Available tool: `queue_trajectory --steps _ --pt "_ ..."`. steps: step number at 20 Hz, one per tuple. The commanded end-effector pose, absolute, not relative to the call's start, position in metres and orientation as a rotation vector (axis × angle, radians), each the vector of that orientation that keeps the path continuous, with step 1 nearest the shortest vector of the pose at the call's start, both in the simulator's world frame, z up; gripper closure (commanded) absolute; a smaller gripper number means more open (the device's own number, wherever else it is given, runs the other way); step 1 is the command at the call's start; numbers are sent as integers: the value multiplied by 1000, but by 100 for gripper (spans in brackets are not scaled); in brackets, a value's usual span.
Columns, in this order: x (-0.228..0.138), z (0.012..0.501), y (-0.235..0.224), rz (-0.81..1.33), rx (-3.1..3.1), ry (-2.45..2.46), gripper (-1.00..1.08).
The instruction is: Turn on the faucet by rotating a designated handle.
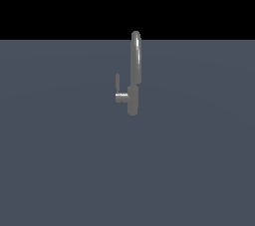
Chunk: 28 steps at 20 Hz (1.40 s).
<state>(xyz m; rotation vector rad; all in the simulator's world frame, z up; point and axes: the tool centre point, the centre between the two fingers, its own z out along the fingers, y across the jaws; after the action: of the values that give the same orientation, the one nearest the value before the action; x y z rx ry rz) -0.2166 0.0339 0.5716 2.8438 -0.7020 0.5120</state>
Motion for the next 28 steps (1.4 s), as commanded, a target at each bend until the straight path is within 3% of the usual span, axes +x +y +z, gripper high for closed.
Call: queue_trajectory --steps 1,15,28 --pt "-210 579 47 575 2789 -778 108" --pt "-146 570 115 825 2471 -1105 108" --pt "-56 484 144 915 2203 -1327 108"
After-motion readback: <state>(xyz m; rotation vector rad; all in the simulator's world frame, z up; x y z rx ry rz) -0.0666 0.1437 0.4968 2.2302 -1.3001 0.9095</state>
